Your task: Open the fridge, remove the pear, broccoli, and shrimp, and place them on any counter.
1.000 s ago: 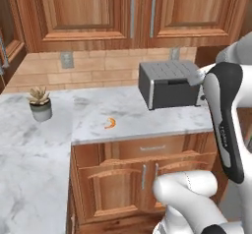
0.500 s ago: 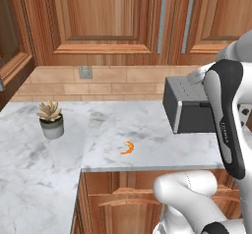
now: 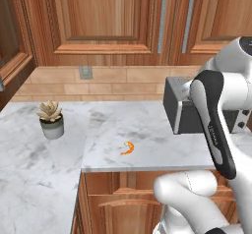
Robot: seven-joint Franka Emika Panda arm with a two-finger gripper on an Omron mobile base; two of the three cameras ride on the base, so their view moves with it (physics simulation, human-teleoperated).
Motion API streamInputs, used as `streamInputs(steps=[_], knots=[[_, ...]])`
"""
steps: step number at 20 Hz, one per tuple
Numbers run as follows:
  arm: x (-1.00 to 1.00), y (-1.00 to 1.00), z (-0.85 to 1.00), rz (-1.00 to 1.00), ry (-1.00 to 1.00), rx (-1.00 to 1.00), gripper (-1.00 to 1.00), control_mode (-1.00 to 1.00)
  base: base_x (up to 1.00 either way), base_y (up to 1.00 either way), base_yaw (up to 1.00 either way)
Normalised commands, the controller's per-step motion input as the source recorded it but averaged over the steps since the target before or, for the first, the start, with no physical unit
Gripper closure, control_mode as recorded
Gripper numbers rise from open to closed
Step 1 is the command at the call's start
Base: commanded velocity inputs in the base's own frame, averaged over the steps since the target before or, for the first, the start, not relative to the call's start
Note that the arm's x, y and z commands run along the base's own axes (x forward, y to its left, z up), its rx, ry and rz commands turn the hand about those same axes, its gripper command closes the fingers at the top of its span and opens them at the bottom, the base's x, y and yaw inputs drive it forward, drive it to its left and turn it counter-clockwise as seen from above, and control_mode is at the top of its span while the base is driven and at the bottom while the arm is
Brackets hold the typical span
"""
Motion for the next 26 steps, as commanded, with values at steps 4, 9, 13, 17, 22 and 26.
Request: streamInputs(steps=[4, 9, 13, 17, 22, 26], knots=[[0.66, 0.61, -0.82, 0.08, 0.14, -0.05, 1.0, -1.0, 0.0, 0.0, 0.0], [0.71, 0.63, -0.84, 0.04, 0.16, -0.06, 1.0, -1.0, 0.0, 0.0, 0.0], [0.7, 0.42, -0.67, 0.02, 0.19, -0.02, 1.0, -1.0, 0.0, 0.0, 0.0], [0.62, 0.08, -0.64, 0.01, 0.21, 0.0, 1.0, -1.0, 0.0, 0.0, 0.0], [0.62, 0.0, -0.65, 0.0, 0.16, 0.0, 1.0, -1.0, 0.0, 0.0, 0.0], [0.67, 0.04, -0.64, 0.0, 0.1, 0.0, 1.0, -1.0, 0.0, 0.0, 0.0]])
